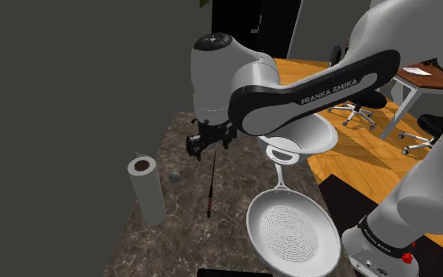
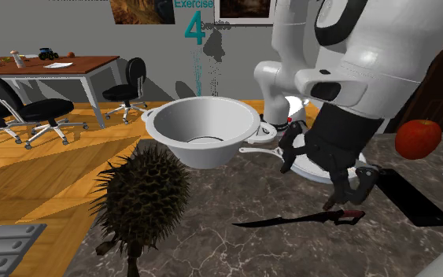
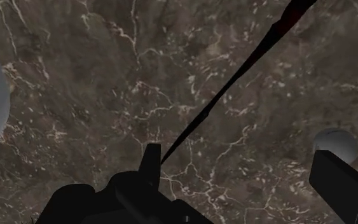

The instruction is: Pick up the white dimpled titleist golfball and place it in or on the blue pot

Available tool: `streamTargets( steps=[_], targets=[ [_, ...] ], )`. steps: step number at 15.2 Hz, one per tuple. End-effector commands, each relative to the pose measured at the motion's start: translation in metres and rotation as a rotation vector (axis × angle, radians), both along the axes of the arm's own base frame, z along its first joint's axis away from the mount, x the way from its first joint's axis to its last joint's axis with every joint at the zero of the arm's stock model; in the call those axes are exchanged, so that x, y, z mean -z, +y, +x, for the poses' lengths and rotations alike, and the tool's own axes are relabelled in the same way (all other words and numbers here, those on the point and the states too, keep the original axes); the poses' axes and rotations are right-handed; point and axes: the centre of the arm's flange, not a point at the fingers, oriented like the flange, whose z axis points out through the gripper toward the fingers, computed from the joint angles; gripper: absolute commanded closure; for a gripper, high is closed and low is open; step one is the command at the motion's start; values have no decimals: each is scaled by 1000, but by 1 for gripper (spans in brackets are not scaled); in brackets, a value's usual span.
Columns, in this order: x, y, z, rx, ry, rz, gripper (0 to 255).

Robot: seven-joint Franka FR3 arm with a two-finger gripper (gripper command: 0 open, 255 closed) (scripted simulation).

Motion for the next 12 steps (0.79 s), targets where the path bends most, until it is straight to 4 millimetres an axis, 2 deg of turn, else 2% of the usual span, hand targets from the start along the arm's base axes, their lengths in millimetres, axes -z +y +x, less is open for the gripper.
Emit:
streamTargets(
  steps=[1,9,12],
  targets=[
    [10,23,11,12,-8,-5,0],
    [55,113,52,49,-28,-29,0],
    [67,115,56,50,-29,-30,0]
  ],
)
